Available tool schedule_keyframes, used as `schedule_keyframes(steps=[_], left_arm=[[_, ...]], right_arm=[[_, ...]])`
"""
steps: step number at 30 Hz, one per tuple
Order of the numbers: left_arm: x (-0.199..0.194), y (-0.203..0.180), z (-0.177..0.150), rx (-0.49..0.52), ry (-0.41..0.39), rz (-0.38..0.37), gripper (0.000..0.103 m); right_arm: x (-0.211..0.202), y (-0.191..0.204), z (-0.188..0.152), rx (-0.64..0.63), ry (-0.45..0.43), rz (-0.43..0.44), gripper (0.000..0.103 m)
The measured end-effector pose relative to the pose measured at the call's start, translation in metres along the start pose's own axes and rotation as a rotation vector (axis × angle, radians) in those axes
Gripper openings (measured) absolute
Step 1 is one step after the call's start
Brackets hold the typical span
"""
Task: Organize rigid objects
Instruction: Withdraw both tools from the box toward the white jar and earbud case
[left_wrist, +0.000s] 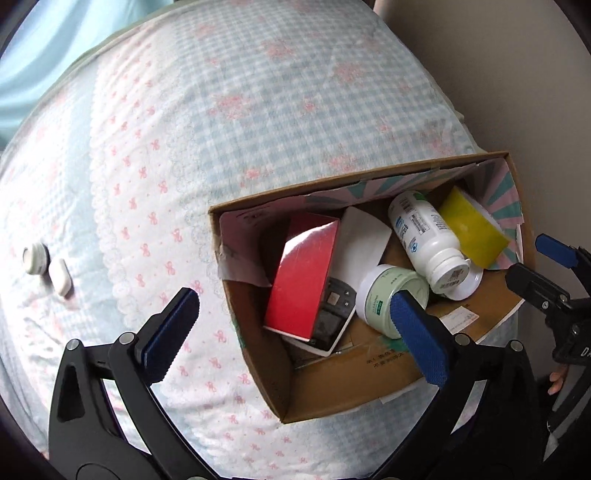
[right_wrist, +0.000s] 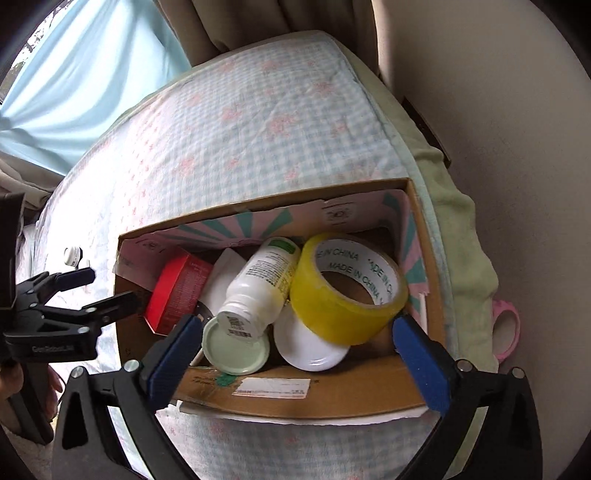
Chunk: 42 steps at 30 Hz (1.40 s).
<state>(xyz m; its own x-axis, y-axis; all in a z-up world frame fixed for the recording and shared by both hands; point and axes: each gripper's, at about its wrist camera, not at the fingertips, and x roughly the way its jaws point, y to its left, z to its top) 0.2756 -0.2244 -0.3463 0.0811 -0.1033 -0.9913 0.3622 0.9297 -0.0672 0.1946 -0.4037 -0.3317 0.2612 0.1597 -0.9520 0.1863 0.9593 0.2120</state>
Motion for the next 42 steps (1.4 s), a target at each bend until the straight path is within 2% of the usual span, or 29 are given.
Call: schedule_keyframes(steps=[5, 16, 22, 28, 34, 39, 42], left_arm=[[-0.009, 0.002, -0.01, -0.015, -0.005, 0.004, 0.103], [-0.044, 0.003, -0.023, -0.032, -0.07, 0.02, 0.103], [-0.062, 0.017, -0.034, -0.065, -0.129, 0.008, 0.103], [-0.095, 0.04, -0.054, -0.095, -0.192, -0.013, 0.103], [-0.146, 0.072, -0.087, -0.082, -0.27, 0.049, 0.103], [-0.184, 0.124, -0.119, -0.126, -0.327, 0.045, 0.103], [-0.197, 0.162, -0.135, -0.146, -0.336, 0.07, 0.103]], right_arm=[[-0.004, 0.002, 0.001, -0.015, -0.002, 0.008, 0.103], [-0.023, 0.025, 0.003, -0.076, -0.038, 0.003, 0.103], [-0.03, 0.033, 0.003, -0.079, -0.028, -0.022, 0.103], [-0.052, 0.048, -0.012, -0.052, -0.035, -0.02, 0.103], [-0.095, 0.095, -0.032, -0.12, -0.093, -0.06, 0.103], [-0.126, 0.158, -0.042, -0.229, -0.169, -0.082, 0.103], [-0.136, 0.199, -0.049, -0.278, -0.197, -0.061, 0.103]])
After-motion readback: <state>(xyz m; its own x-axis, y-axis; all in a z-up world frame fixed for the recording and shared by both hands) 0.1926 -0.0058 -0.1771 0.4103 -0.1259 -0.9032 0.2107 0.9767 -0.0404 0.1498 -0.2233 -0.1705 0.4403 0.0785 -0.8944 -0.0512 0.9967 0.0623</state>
